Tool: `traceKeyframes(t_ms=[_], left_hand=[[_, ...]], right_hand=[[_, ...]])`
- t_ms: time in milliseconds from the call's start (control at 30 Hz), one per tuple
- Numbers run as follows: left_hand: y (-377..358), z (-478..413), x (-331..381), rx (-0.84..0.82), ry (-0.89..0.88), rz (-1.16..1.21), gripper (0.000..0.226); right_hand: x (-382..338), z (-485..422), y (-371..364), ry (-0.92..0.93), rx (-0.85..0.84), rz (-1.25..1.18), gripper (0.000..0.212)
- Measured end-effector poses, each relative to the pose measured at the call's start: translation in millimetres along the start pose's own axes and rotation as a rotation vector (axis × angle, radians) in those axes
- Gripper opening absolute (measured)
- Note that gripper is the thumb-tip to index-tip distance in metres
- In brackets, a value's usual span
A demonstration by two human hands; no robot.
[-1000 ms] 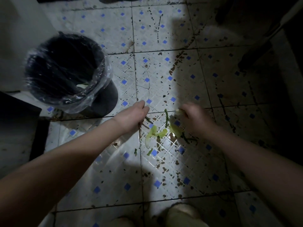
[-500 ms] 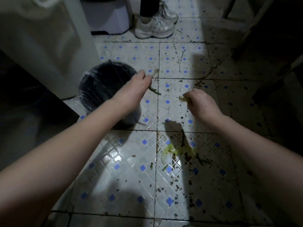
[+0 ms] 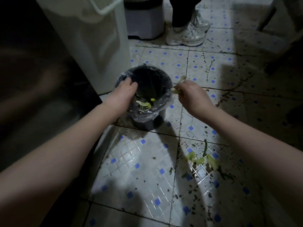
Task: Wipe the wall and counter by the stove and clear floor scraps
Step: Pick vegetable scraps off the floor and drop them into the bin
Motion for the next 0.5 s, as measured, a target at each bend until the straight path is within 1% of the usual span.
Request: traceKeyframes(t_ms=[100,367,500], left_hand=[[-3,7,-5,-0.029,0.024,0.002,0.025],[-14,13,-1,-0.058,0.045,0.072,0.023],[-11,14,-3,-0.093,0.083,0.146,0.035]], right_hand=[[-17,-11,-6,0.047,0.002,-0.016,0.021],[-49,-27,-18,0.061,0.007,-0.068,0.034],[-44,-26,-26,0.040,-0.024,-0.093,0.038]])
Point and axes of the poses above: each hand's wrist, its own z-axis away from the middle knuckle, its own y-axis out of the back of the hand, x = y × z, the point moved 6 cm from there along -z, towards the middle knuckle, and after that the axes turned 4 degrees about x, right-handed, at the moved point
